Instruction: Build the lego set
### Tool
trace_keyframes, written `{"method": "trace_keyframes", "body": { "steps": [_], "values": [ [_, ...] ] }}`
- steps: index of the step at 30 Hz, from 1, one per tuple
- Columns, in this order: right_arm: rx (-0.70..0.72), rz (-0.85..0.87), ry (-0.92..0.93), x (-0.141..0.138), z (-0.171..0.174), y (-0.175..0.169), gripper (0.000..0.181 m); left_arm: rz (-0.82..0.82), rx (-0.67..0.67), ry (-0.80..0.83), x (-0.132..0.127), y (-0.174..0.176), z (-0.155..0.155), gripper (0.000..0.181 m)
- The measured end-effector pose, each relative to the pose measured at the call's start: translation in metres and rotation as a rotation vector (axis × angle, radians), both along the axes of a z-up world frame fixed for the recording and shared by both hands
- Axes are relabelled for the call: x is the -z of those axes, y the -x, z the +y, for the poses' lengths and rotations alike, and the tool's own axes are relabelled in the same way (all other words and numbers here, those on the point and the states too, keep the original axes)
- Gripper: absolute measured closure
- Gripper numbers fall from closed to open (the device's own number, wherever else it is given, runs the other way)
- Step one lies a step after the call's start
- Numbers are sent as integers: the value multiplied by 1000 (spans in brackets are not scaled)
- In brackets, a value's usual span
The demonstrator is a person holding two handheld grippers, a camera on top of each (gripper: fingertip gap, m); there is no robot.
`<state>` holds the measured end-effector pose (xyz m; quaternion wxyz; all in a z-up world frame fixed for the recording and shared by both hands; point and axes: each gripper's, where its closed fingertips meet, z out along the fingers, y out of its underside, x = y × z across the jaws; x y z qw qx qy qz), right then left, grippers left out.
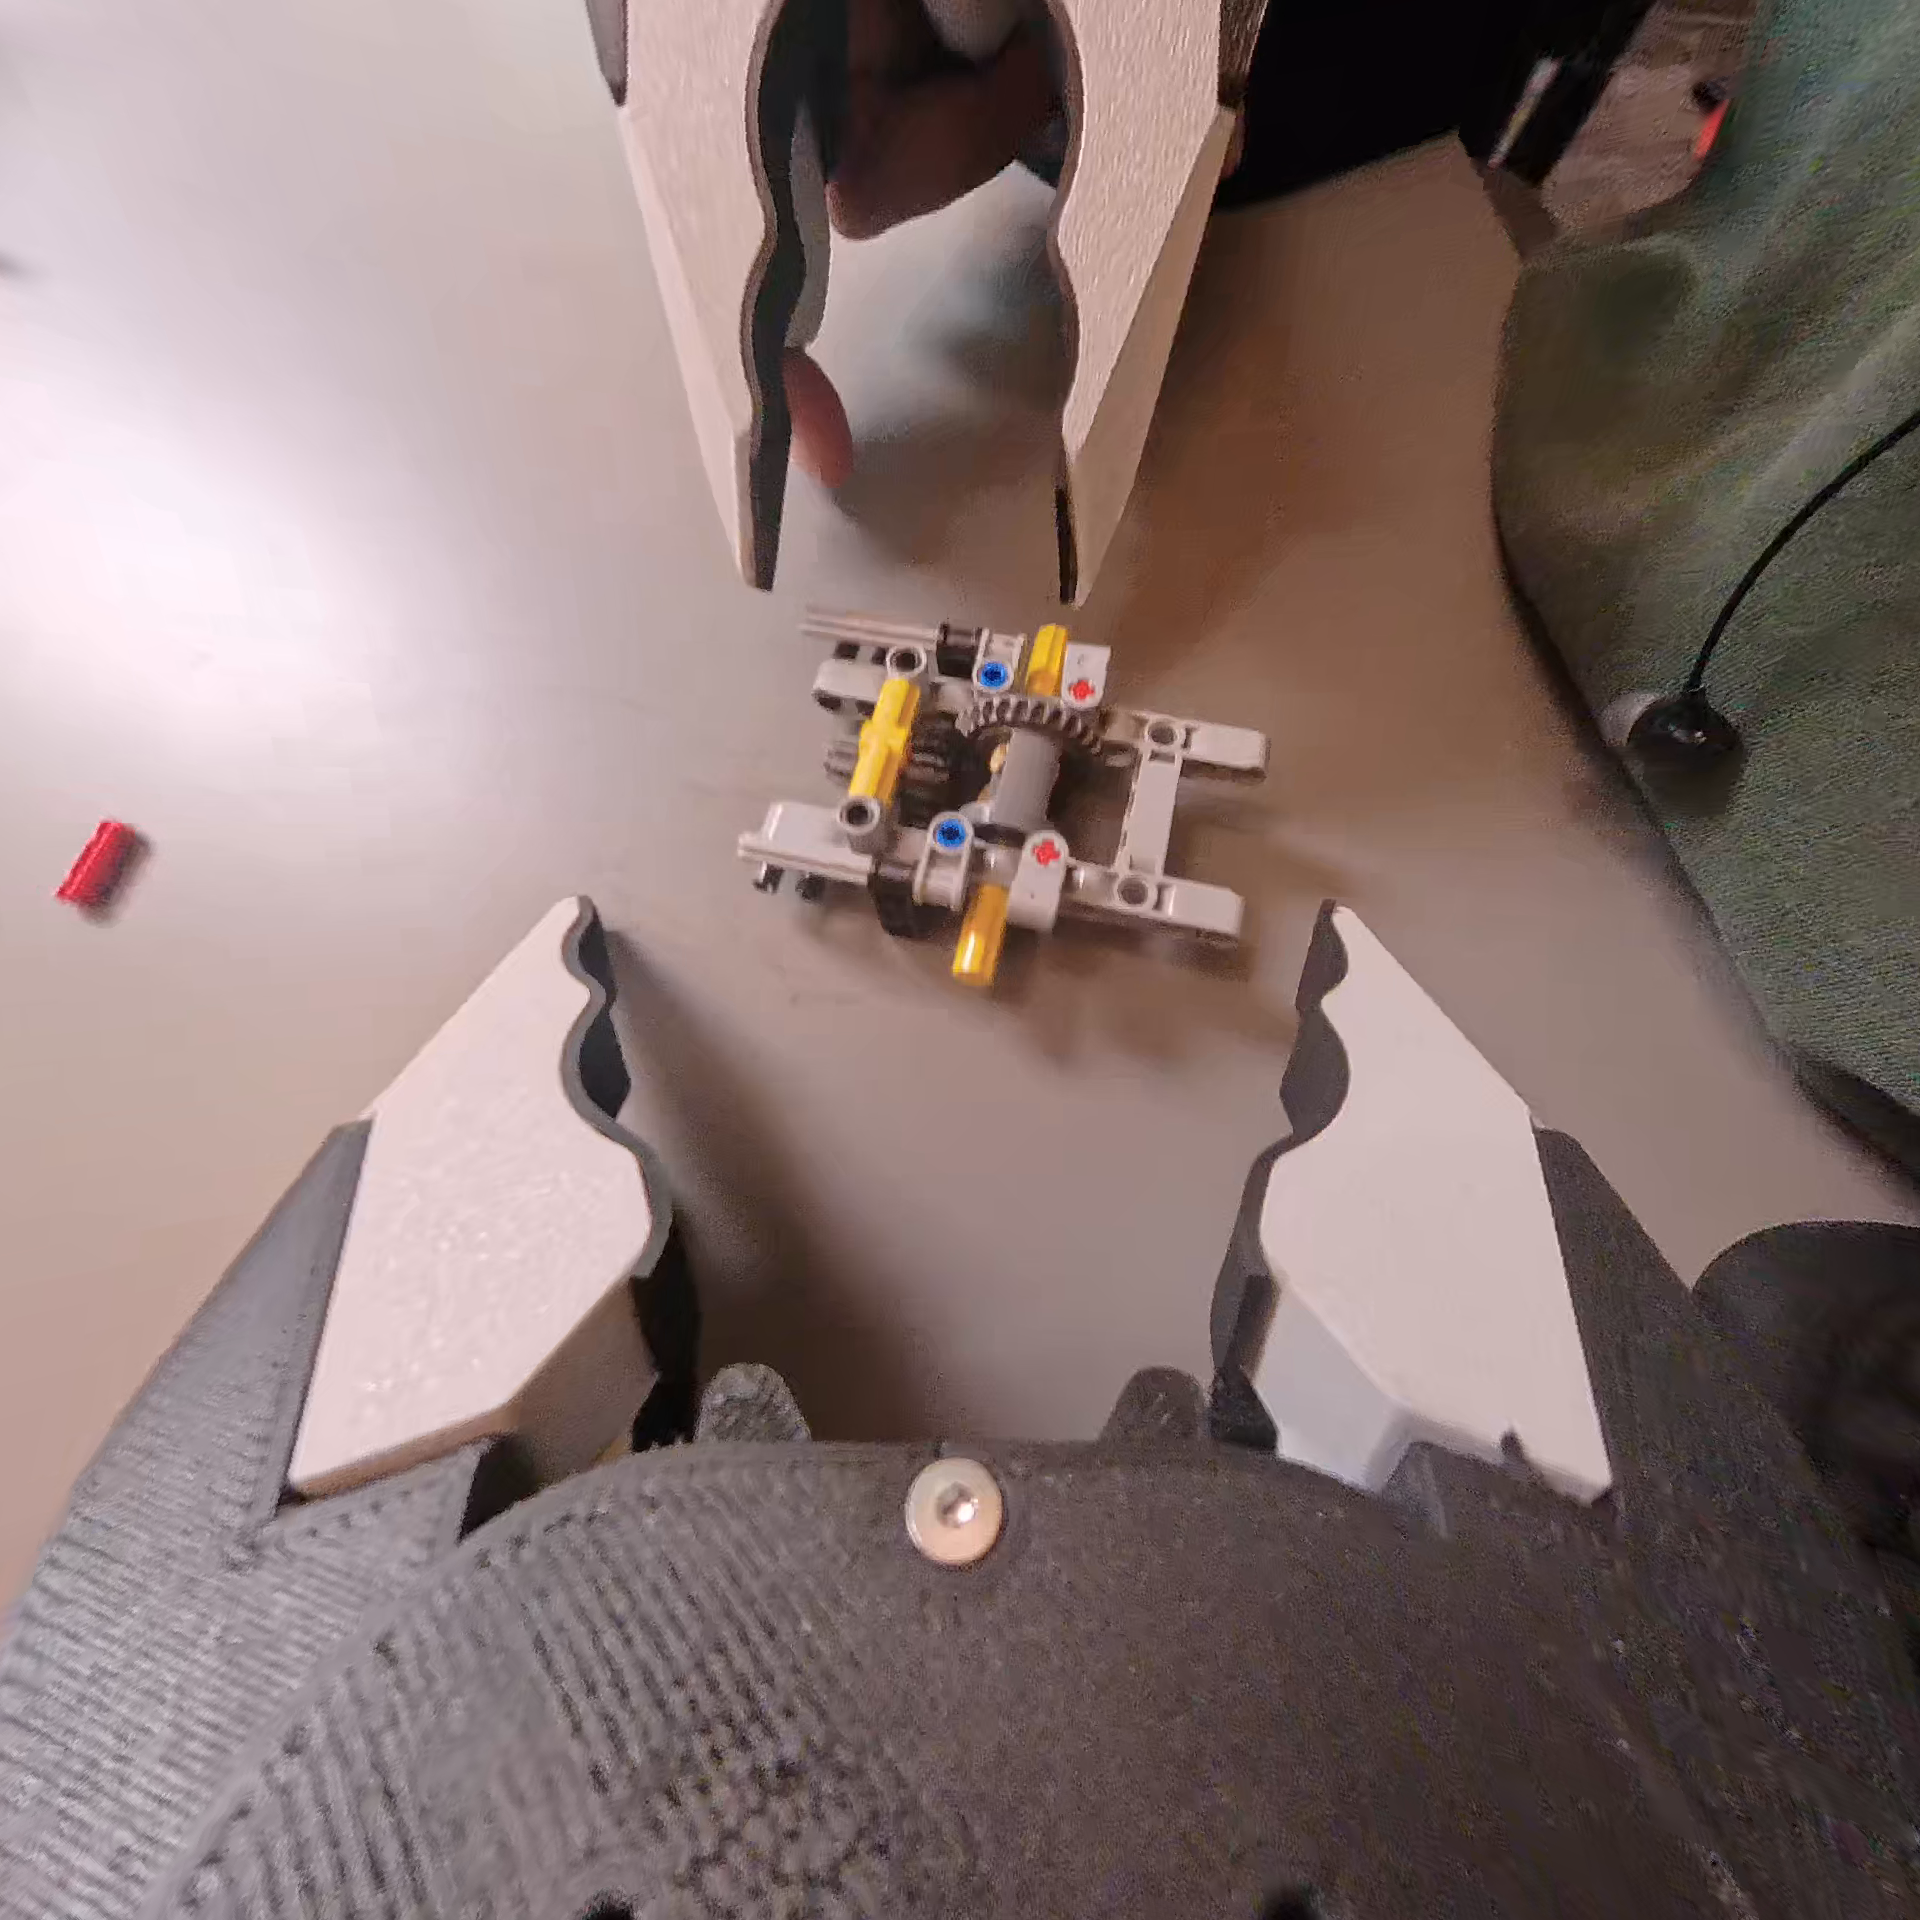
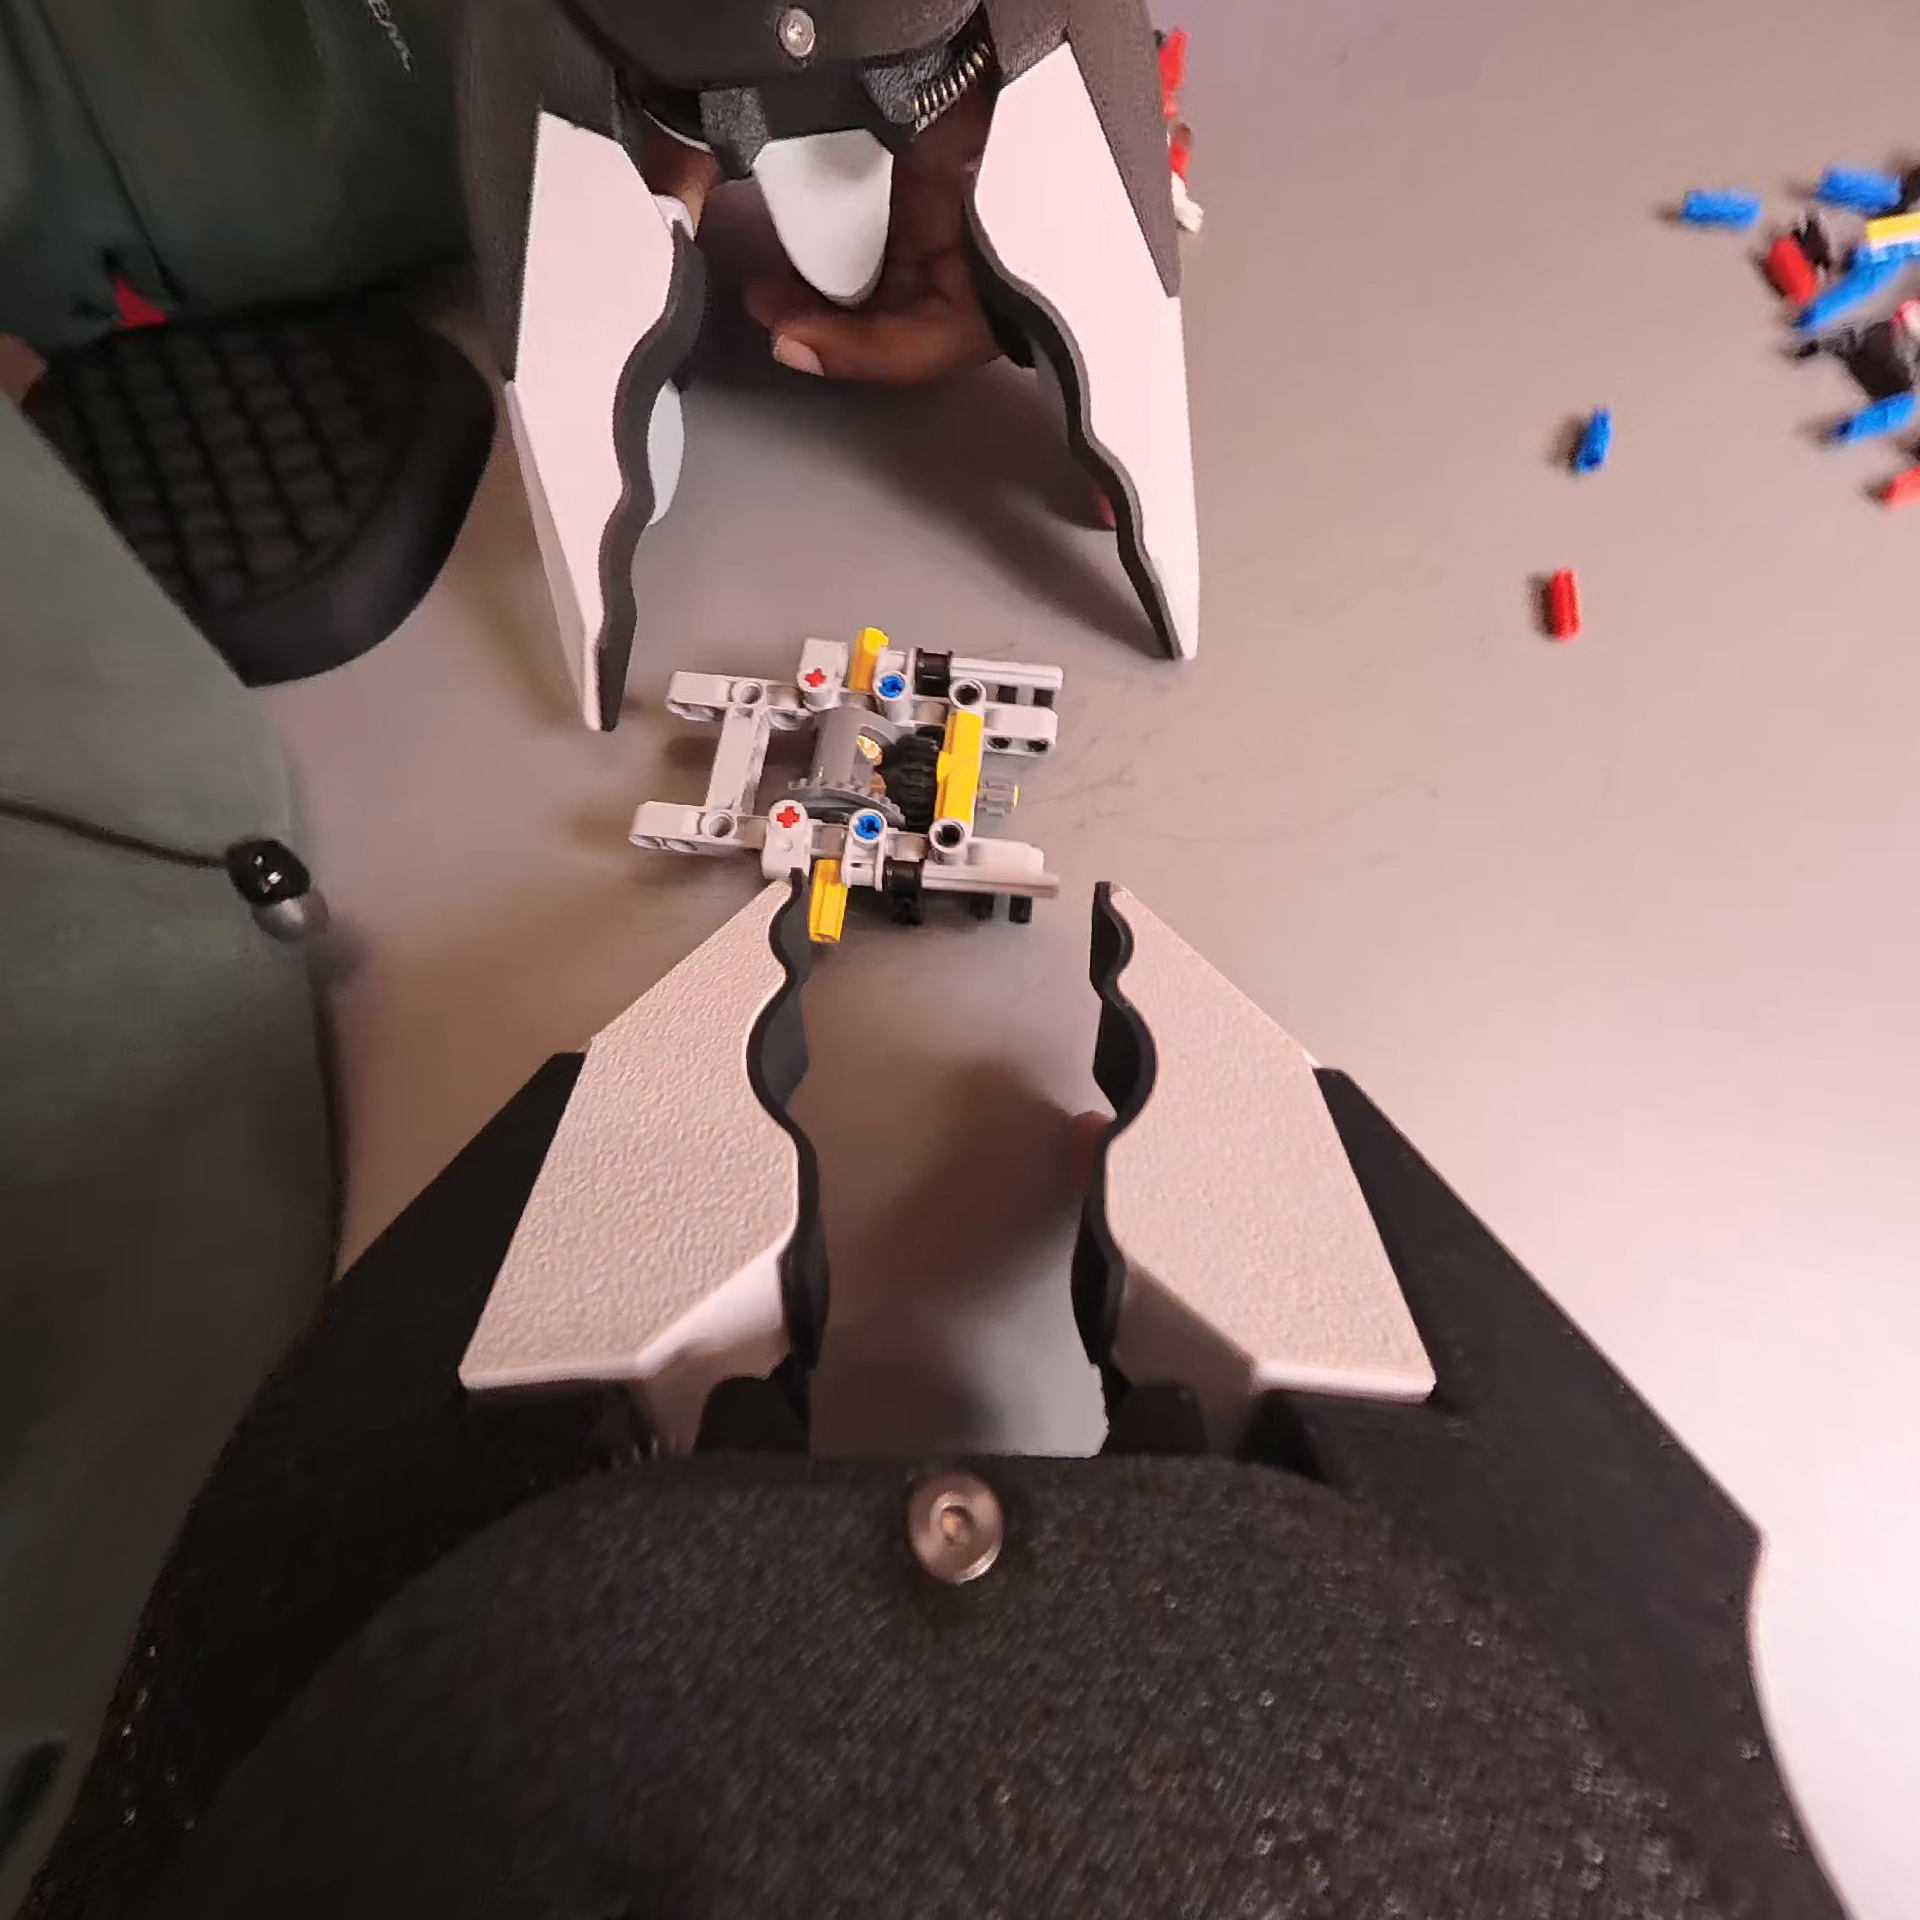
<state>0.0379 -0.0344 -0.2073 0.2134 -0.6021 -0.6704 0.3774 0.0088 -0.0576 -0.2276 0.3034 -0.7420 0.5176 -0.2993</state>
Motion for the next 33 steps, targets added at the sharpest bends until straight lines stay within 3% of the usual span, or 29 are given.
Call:
{"method": "trace_keyframes", "body": {
  "steps": [4, 10, 33],
  "values": [
    [33, -10, 7, 3, 1, 0, 129, 40, 49, -38, 4, -9, 3, 57],
    [11, -24, -16, 6, -3, 1, 128, 65, 14, -99, 5, -12, 1, 78],
    [-40, 27, -65, 10, 4, 12, 138, 66, -40, -135, 4, -11, 1, 78]
  ]
}}
